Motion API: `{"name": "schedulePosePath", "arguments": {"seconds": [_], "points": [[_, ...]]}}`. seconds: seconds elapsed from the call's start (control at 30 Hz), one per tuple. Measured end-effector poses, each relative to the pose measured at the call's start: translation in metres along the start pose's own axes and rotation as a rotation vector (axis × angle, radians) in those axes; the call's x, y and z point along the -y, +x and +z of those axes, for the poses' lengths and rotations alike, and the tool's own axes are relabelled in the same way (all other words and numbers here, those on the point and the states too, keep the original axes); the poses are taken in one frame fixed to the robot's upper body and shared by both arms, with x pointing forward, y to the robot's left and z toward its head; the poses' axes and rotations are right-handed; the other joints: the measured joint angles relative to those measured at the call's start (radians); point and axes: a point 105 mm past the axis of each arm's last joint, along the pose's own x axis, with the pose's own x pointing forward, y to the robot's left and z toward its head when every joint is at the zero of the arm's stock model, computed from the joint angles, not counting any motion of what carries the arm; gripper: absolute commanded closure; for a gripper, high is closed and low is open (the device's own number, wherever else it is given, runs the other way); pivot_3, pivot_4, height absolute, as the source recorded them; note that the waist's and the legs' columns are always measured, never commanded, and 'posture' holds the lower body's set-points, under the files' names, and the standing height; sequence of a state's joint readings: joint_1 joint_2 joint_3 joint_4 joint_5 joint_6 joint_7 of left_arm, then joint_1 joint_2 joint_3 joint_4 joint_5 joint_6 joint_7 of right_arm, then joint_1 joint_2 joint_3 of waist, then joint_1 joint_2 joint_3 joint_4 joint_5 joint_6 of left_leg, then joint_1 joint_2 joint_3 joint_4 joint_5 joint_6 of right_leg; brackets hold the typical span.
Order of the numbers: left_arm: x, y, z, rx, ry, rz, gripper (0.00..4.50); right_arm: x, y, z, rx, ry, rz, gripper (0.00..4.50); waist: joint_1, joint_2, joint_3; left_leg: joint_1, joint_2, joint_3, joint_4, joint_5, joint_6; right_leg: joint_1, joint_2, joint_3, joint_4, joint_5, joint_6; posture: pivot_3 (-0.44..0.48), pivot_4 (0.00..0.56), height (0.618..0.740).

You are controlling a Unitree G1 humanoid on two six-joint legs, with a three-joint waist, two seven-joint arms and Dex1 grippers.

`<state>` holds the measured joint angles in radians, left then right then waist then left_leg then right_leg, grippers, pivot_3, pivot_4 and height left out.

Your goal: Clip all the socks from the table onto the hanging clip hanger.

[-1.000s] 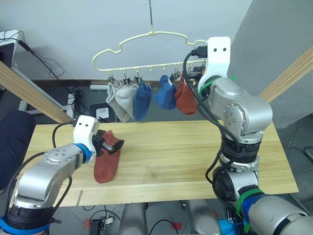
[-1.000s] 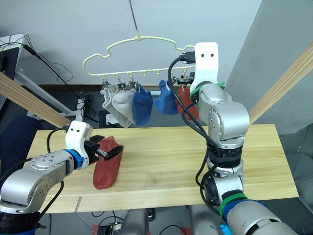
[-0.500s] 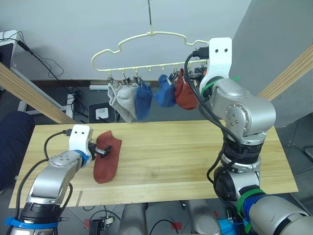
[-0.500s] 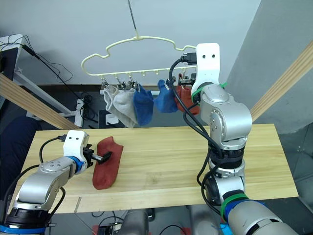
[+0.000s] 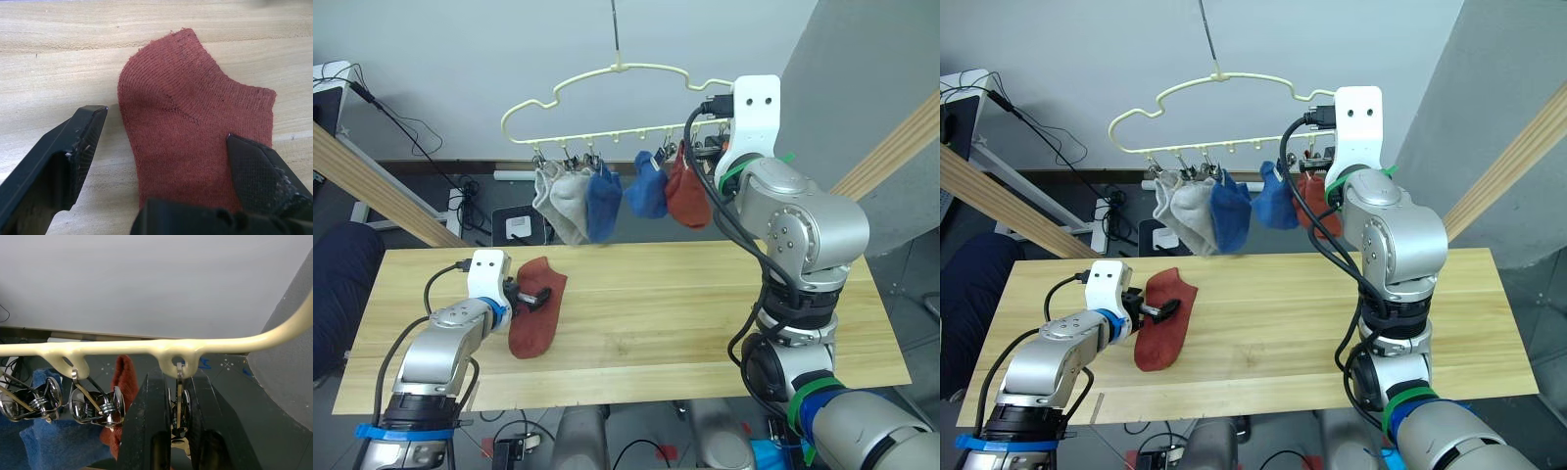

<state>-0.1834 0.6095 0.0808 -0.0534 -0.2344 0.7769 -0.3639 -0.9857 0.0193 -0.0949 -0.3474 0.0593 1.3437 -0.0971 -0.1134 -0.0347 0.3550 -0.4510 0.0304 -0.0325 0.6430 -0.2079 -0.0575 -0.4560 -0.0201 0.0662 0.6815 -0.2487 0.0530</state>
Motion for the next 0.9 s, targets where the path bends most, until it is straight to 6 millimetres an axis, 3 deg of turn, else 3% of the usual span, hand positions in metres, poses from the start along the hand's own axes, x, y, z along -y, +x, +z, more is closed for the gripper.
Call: {"name": "schedulePosePath", "arguments": {"seconds": [0.1, 0.53, 0.77, 0.9], "points": [[0.002, -0.001, -0.002, -0.003, 0.004, -0.012, 0.61, 0.000, 0.000, -0.001, -0.004, 0.000, -0.001, 4.42, -0.001, 0.000, 0.000, 0.000, 0.000, 0.000, 0.000, 0.000, 0.000, 0.000, 0.000, 0.000, 0.000, 0.000, 0.000, -0.195, 0.391, 0.740], [0.012, -0.002, -0.006, -0.008, 0.018, -0.059, 4.48, 0.000, -0.001, -0.001, -0.010, 0.000, -0.001, 4.42, -0.008, 0.000, 0.000, 0.001, 0.001, 0.001, 0.000, 0.000, 0.000, 0.000, 0.001, 0.001, 0.000, 0.000, 0.000, -0.196, 0.391, 0.740], [0.019, -0.004, -0.004, 0.002, 0.012, -0.094, 4.48, 0.000, -0.001, -0.001, -0.010, 0.000, -0.002, 4.42, -0.011, 0.000, 0.000, 0.001, 0.001, 0.001, -0.001, 0.000, 0.000, 0.000, 0.000, 0.001, -0.001, 0.000, 0.000, -0.195, 0.391, 0.740], [0.054, -0.012, 0.003, 0.060, -0.053, -0.294, 4.48, 0.000, -0.001, -0.001, -0.009, 0.001, -0.004, 4.42, -0.008, 0.000, 0.000, 0.000, 0.000, 0.001, -0.002, 0.000, 0.000, 0.000, 0.000, 0.000, -0.001, 0.000, 0.000, -0.191, 0.389, 0.740]]}}
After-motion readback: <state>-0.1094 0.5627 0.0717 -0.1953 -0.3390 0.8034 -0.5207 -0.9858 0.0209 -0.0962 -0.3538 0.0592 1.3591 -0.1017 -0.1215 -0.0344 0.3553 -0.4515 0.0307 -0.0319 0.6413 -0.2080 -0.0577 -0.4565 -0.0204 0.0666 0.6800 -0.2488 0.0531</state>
